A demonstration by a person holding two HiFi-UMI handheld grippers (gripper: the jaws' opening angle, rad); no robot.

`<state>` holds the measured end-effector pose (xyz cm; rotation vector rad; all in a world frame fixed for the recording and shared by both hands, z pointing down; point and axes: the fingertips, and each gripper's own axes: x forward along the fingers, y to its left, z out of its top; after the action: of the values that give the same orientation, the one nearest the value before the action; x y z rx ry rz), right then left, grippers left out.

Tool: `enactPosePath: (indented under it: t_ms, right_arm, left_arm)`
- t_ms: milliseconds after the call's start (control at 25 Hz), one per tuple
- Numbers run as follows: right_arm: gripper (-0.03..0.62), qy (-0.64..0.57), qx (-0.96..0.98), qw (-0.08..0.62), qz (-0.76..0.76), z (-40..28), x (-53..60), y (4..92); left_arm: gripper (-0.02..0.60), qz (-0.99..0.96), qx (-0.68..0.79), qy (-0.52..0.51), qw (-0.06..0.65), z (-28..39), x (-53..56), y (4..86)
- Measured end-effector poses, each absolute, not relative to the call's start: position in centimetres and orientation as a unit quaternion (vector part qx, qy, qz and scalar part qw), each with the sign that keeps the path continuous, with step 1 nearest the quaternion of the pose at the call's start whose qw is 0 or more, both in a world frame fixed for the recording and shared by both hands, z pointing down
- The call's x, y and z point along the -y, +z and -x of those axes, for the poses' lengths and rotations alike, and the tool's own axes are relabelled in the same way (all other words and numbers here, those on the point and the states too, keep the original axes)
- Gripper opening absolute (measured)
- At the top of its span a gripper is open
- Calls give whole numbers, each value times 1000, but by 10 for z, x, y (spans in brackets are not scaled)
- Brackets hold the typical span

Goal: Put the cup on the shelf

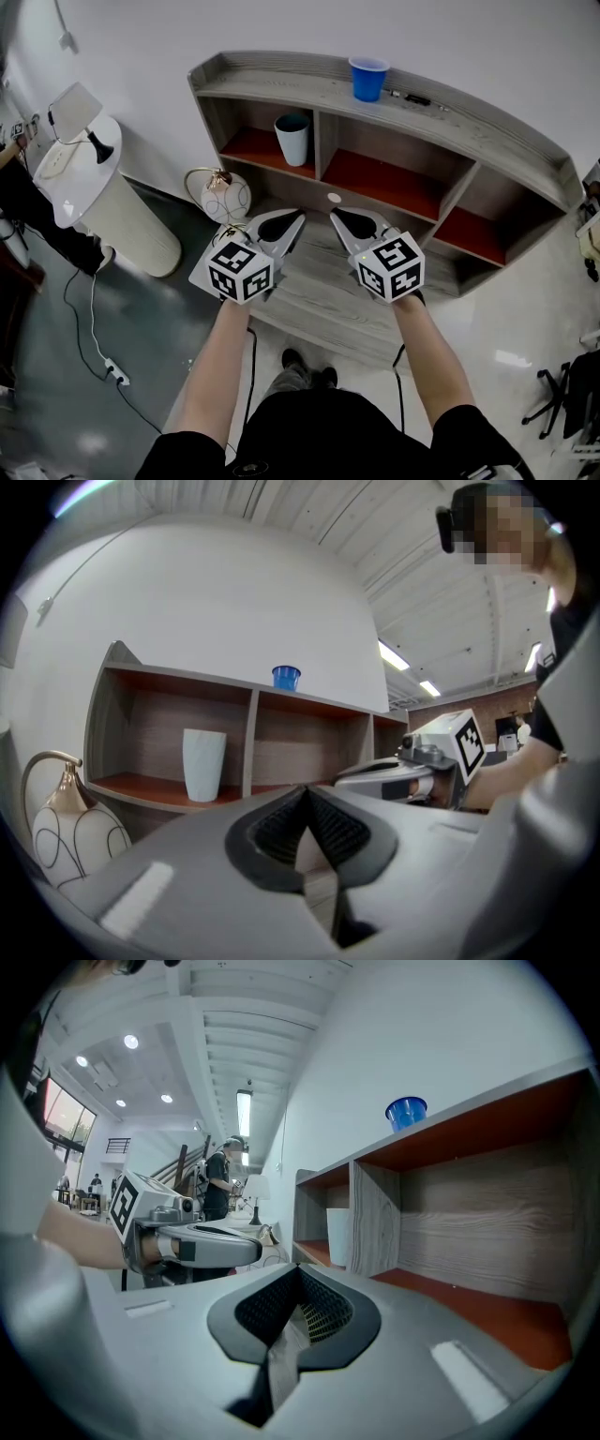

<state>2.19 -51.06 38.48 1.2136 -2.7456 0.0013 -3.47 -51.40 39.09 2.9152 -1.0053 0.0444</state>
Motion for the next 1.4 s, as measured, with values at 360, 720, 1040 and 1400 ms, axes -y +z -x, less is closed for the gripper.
enactPosePath:
  t_ms: [360,720,1040,1400]
  right_arm:
    - [11,-4,910,77,-408,-20,485,386]
    - [11,-1,900,80,-428,0,451,389]
    - [11,0,891,92,-444,25,400,399]
    - [11,11,881,101,-462,37,337,411]
  left_arm:
    - [-2,-948,317,16,27,38,493,390]
    - [-2,-955,296,17,28,60,454,397]
    - [-2,-958,283,18,36,86,404,408]
    - [-2,-961,271,16,44,104,346,417]
